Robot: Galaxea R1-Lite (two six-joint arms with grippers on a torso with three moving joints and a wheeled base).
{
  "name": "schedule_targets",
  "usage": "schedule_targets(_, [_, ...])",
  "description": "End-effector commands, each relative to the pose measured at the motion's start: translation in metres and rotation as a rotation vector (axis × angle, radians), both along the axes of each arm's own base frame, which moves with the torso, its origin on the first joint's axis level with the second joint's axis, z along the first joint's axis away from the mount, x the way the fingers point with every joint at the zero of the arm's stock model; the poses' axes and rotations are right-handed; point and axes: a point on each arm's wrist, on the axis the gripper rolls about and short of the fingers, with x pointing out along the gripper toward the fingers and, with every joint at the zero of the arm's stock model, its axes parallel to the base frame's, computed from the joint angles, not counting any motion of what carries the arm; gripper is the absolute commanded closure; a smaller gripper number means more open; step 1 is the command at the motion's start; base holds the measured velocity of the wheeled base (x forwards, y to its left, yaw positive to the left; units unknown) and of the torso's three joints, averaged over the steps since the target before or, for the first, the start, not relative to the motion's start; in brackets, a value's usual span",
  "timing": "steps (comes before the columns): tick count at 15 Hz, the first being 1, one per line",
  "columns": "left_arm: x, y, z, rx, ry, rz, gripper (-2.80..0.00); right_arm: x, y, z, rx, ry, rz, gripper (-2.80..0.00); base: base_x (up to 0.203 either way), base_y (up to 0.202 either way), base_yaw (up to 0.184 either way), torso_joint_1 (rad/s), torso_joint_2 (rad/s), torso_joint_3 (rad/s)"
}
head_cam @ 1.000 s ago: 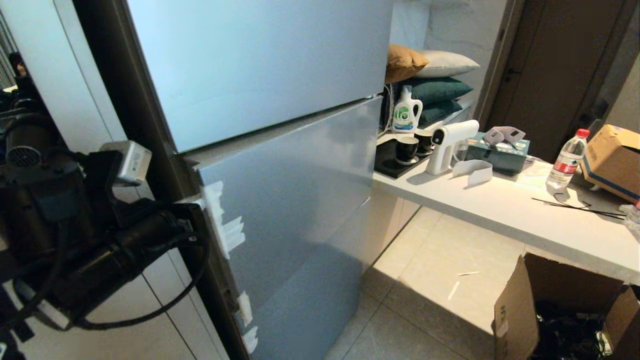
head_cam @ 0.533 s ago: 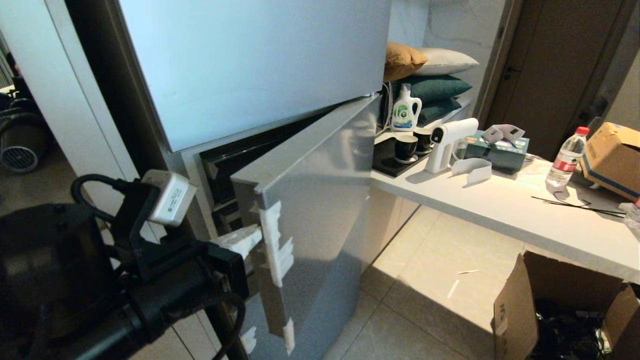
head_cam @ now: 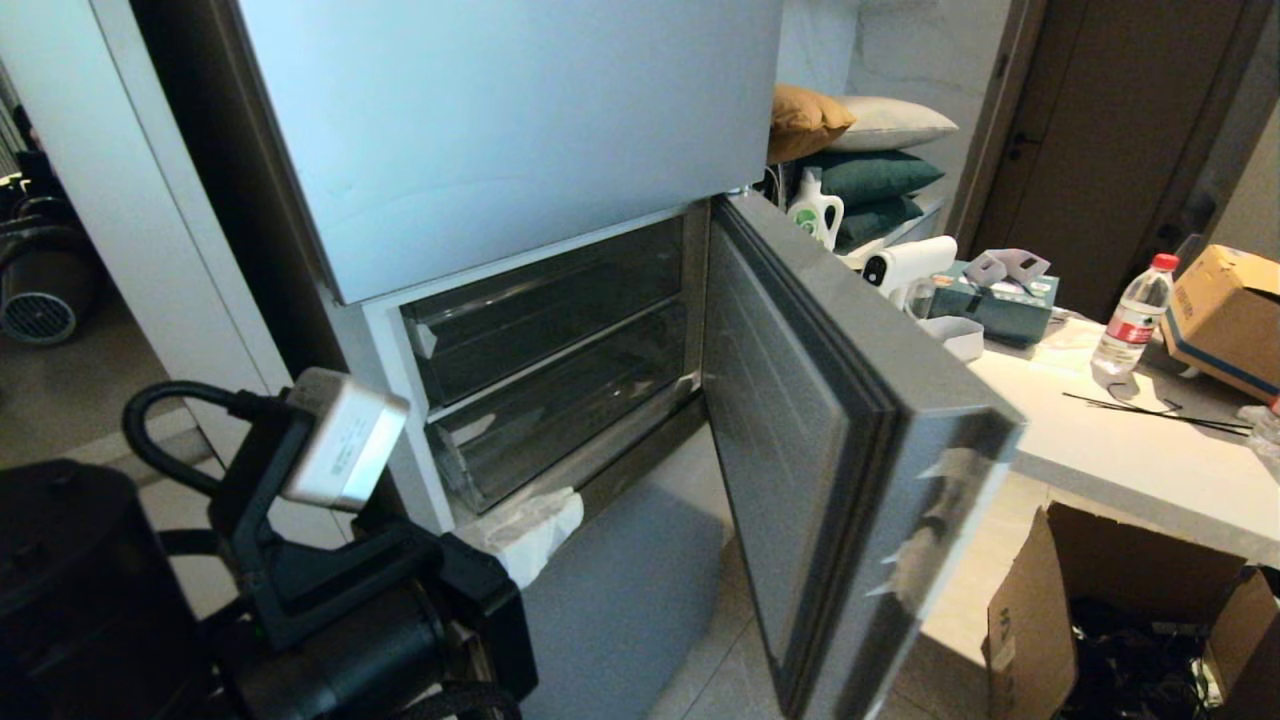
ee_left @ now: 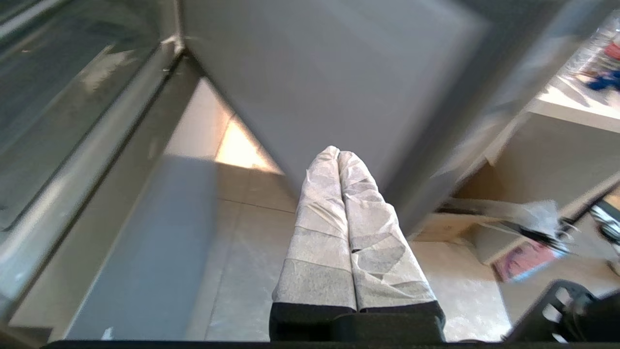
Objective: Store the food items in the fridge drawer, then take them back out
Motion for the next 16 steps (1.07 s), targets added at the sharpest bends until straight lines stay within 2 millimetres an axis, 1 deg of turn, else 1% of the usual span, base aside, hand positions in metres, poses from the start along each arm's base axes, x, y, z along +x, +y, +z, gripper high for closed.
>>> schedule_targets(1, [0.004,0.009,0.000,0.004,-0.012,0.136,0.00,0.002,0.000,-0.008,0.000,0.030,0.000,0.00,0.000,0.000,0.000,0.000,0.00,0.000])
schedule_targets(2, [0.003,0.017,0.002,0.002,-0.024,0.200,0.00,0.002,0.000,-0.008,0.000,0.030,0.000,0.00,0.000,0.000,0.000,0.000,0.00,0.000])
schedule_targets(4, [-0.005,0.047,0.009,-0.033,-0.063,0.327,0.00,0.003,0.000,-0.009,0.000,0.031,0.000,0.00,0.000,0.000,0.000,0.000,0.00,0.000])
schedule_targets(5, [-0.006,0.063,0.011,-0.046,-0.078,0.411,0.00,0.002,0.000,-0.008,-0.001,0.030,-0.001,0.00,0.000,0.000,0.000,0.000,0.00,0.000])
schedule_targets(7, [-0.009,0.102,0.013,-0.063,-0.106,0.637,0.00,0.003,0.000,-0.009,-0.001,0.031,0.001,0.00,0.000,0.000,0.000,0.000,0.00,0.000])
schedule_targets(8, [-0.016,0.122,0.013,-0.071,-0.122,0.751,0.00,0.003,0.000,-0.009,-0.001,0.030,0.001,0.00,0.000,0.000,0.000,0.000,0.00,0.000])
schedule_targets(9, [-0.031,0.142,0.012,-0.083,-0.149,0.877,0.00,0.002,0.000,-0.008,-0.001,0.028,0.001,0.00,0.000,0.000,0.000,0.000,0.00,0.000])
schedule_targets(10, [-0.051,0.155,0.008,-0.096,-0.183,0.957,0.00,0.002,0.000,-0.008,-0.001,0.028,0.001,0.00,0.000,0.000,0.000,0.000,0.00,0.000])
schedule_targets(11, [-0.070,0.162,0.002,-0.090,-0.202,0.991,0.00,0.002,0.000,-0.008,-0.001,0.028,0.001,0.00,0.000,0.000,0.000,0.000,0.00,0.000])
schedule_targets(12, [-0.088,0.165,-0.008,-0.059,-0.202,0.965,0.00,0.002,0.000,-0.008,-0.001,0.028,0.001,0.00,0.000,0.000,0.000,0.000,0.00,0.000])
schedule_targets(13, [-0.101,0.166,-0.025,0.005,-0.156,0.867,0.00,0.002,0.000,-0.008,-0.001,0.028,0.001,0.00,0.000,0.000,0.000,0.000,0.00,0.000])
schedule_targets(14, [-0.112,0.165,-0.045,0.082,-0.060,0.745,0.00,0.002,0.000,-0.008,-0.001,0.028,0.001,0.00,0.000,0.000,0.000,0.000,0.00,0.000])
schedule_targets(15, [-0.123,0.164,-0.065,0.152,0.020,0.664,0.00,0.003,0.000,-0.009,-0.001,0.029,0.001,0.00,0.000,0.000,0.000,0.000,0.00,0.000])
schedule_targets(16, [-0.131,0.164,-0.080,0.214,0.048,0.617,0.00,0.002,0.000,-0.008,-0.001,0.028,0.001,0.00,0.000,0.000,0.000,0.000,0.00,0.000])
